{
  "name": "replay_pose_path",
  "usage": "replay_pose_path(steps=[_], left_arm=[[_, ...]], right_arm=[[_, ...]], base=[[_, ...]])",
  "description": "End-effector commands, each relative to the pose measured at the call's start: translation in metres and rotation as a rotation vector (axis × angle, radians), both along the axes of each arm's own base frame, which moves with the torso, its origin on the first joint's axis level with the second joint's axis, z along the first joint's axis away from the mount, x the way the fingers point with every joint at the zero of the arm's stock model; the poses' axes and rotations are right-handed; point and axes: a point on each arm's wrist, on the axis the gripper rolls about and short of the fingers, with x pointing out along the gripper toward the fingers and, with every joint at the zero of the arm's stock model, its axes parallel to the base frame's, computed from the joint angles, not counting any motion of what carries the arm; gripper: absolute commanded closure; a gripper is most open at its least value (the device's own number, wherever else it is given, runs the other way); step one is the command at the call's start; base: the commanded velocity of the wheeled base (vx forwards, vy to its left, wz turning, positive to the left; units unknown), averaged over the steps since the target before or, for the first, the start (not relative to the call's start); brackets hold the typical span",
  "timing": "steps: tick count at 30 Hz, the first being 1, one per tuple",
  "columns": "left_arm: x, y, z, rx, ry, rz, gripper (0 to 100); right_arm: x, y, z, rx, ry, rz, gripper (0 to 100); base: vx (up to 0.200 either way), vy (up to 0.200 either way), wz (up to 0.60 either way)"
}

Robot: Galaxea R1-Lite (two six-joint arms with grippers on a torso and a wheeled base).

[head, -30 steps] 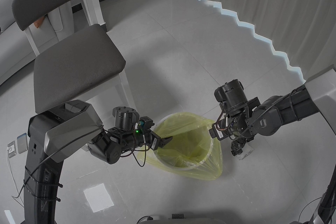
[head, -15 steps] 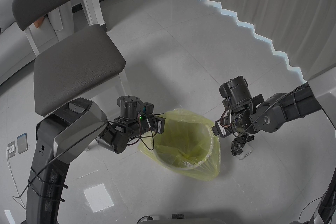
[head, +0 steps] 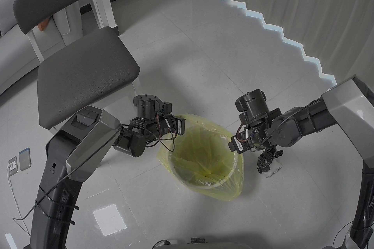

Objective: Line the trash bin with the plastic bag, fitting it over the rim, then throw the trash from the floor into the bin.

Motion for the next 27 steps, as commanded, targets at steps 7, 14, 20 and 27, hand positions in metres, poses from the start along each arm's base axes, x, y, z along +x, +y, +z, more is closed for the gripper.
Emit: replay_pose_path(steps=[7, 14, 20, 27], left_arm=[[0.033, -0.005, -0.006, -0.051, 0.013, 0.057, 100], [0.033, -0.013, 0.008, -0.106, 0.013, 0.06, 100], [0.029, -0.02, 0.012, -0.111, 0.006, 0.047, 100], [0.028, -0.024, 0.013, -0.113, 0.004, 0.039, 100]], right_arm=[[0.016, 0.001, -0.017, -0.014, 0.005, 0.001, 0], [0.031, -0.003, -0.033, -0.017, -0.041, 0.008, 0], [0.032, 0.004, -0.038, -0.008, -0.062, 0.026, 0], [0.036, 0.01, -0.045, -0.01, -0.061, 0.037, 0]], base=[[0.0, 0.0, 0.0], [0.0, 0.0, 0.0], [0.0, 0.0, 0.0], [0.0, 0.0, 0.0]])
